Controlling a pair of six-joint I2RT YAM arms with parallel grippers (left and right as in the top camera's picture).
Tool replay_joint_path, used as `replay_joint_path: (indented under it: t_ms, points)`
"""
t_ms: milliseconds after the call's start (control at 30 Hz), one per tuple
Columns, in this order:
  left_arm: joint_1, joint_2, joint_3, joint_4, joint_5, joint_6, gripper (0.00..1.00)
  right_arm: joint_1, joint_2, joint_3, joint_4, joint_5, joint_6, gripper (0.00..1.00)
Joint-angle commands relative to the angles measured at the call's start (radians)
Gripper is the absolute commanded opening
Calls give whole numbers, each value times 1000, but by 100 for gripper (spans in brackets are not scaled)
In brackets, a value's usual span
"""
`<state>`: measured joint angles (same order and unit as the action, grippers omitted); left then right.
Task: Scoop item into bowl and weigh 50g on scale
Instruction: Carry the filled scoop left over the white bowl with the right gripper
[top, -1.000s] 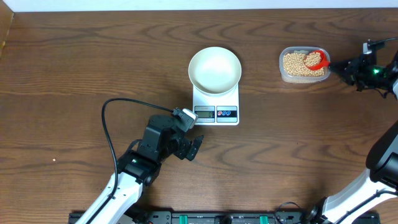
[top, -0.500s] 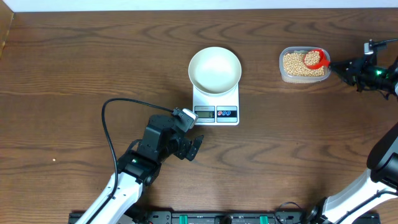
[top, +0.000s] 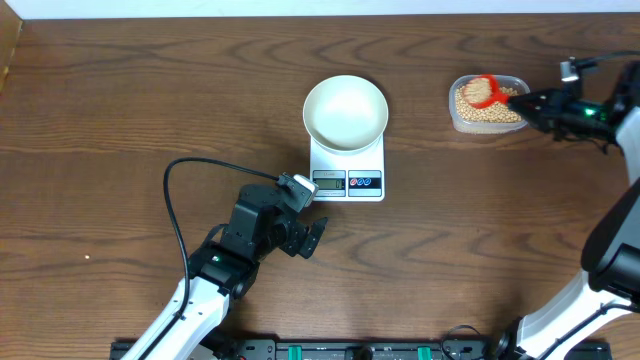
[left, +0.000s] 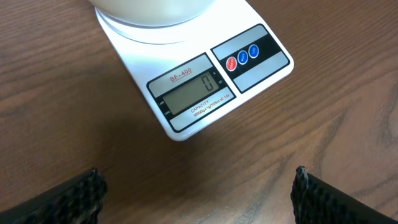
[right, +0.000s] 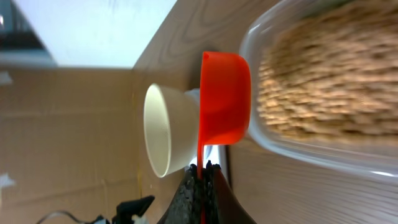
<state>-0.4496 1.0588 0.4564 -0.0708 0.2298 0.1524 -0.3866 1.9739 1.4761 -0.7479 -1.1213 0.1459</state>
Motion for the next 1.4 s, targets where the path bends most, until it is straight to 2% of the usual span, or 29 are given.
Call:
replay_joint_path:
  t_ms: [0, 467, 767, 1067, 1367]
  points:
    - [1, 6, 2, 1, -13, -16, 97, 60, 9, -6, 11, -72, -23, 1]
    - [1, 6, 2, 1, -13, -16, 97, 241, 9, -6, 157, -195, 42, 1]
    - [1, 6, 2, 1, -13, -16, 97, 320, 9, -6, 185, -192, 45, 1]
    - [1, 6, 2, 1, -13, -16, 97, 415, 9, -5, 224, -53, 61, 1]
    - [1, 6, 2, 1, -13, -16, 97, 469, 9, -4, 242, 20, -26, 1]
